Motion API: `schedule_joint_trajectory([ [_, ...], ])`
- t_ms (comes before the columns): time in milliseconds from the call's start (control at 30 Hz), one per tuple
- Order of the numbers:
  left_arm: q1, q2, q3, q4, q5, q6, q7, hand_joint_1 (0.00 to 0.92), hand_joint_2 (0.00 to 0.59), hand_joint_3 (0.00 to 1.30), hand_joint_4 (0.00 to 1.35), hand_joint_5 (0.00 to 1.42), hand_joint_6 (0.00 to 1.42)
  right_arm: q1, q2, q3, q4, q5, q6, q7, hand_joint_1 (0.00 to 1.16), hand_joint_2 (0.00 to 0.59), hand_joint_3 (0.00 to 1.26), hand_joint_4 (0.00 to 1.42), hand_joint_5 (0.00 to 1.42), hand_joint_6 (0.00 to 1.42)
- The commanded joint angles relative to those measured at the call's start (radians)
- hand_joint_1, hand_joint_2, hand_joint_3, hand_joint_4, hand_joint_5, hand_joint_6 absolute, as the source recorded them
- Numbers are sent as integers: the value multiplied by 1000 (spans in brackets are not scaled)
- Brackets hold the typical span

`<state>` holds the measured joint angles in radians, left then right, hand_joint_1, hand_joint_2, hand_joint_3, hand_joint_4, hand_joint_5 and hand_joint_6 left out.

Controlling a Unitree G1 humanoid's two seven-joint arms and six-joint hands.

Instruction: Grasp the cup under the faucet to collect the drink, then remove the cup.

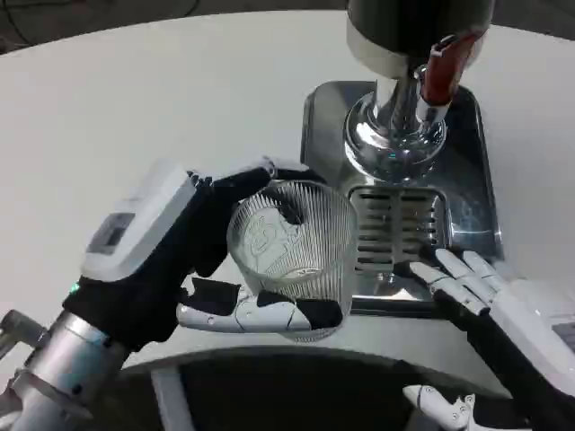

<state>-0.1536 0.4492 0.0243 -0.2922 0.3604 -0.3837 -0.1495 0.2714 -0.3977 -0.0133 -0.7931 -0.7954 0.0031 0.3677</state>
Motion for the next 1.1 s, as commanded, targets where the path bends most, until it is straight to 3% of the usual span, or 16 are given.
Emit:
schedule_joint_trajectory([
  [33,6,-2,9,-11,-20,-8,0,509,24,1051,1196,1377,1424,18,2,-2,-18,6,1,11,344,389,115,21,0,0],
  [767,4,-10,0,17,-8,-8,8,505,21,1041,1196,1364,1424,11,11,-16,-25,12,15,12,350,392,124,22,0,0],
  [1100,-72,-41,-32,117,52,-13,34,505,21,1041,1196,1364,1424,14,9,-55,-50,38,31,16,350,392,124,22,0,0],
])
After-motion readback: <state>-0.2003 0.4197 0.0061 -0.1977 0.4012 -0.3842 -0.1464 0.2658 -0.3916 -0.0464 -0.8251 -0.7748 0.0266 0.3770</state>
